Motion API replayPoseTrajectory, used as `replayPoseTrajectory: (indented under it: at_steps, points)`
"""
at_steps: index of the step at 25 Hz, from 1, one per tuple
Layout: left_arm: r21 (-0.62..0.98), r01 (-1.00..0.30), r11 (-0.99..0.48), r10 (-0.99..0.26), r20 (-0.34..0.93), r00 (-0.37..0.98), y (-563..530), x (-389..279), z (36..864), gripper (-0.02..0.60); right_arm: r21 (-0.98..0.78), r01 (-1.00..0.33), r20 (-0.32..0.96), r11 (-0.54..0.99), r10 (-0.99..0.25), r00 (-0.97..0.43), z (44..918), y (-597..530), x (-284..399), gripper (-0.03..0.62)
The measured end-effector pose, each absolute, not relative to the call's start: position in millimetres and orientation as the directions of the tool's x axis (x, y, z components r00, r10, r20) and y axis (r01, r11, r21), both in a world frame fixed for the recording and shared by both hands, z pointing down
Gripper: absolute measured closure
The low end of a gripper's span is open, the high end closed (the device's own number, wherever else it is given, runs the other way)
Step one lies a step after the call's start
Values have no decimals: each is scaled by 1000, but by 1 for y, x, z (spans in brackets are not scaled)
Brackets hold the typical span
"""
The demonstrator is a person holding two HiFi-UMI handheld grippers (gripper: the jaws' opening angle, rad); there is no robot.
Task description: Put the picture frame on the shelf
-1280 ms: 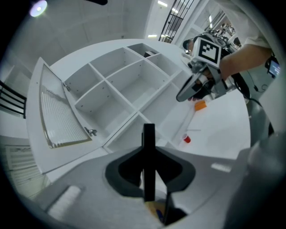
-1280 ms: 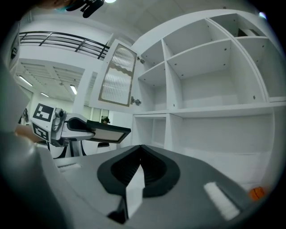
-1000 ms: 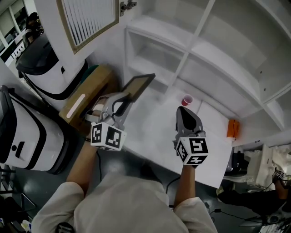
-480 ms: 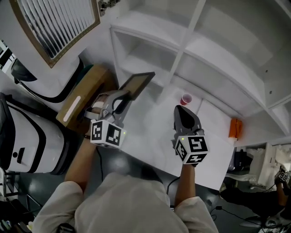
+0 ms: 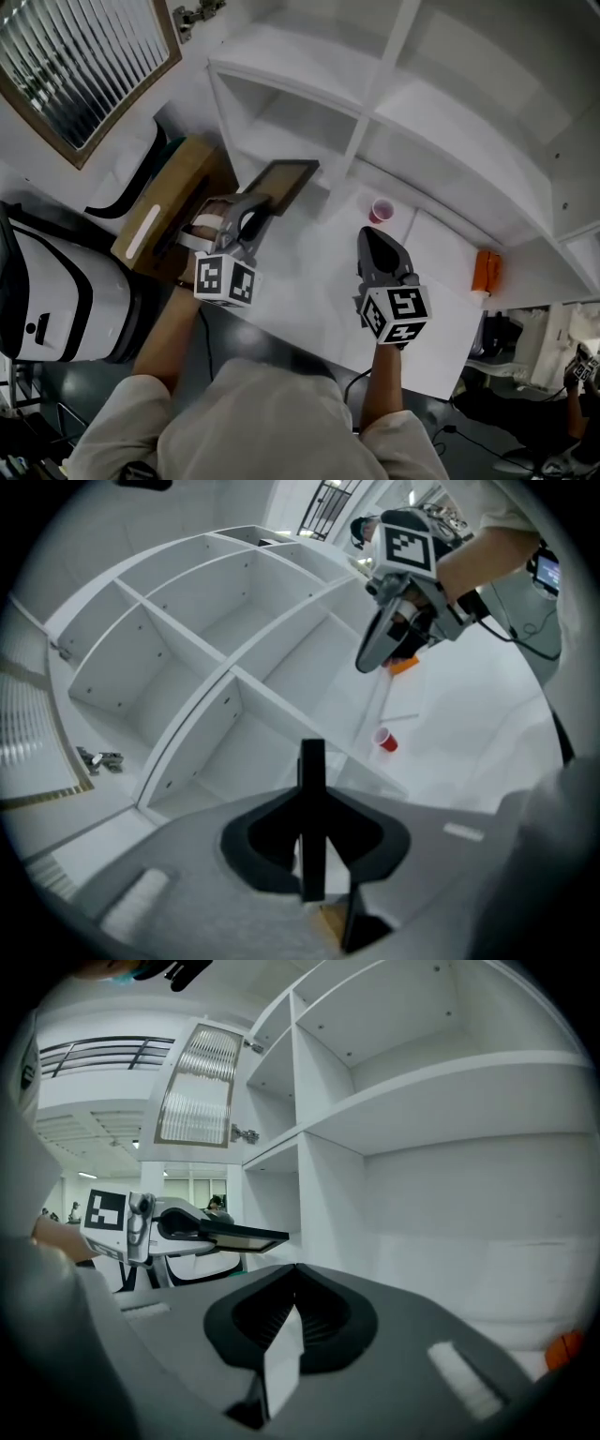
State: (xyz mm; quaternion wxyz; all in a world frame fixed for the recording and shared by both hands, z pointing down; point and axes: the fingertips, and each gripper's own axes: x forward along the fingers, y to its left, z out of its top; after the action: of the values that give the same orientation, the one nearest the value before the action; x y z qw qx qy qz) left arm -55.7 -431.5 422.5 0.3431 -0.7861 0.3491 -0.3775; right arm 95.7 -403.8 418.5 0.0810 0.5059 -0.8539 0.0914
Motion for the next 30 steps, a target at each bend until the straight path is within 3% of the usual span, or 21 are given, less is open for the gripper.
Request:
replayPoseTrajectory:
  at_steps: [30]
  points:
    - [-847, -119, -519, -795, 426, 432, -467, -31, 461, 520, -122, -890, 240, 439, -857, -456, 437, -424, 112, 588]
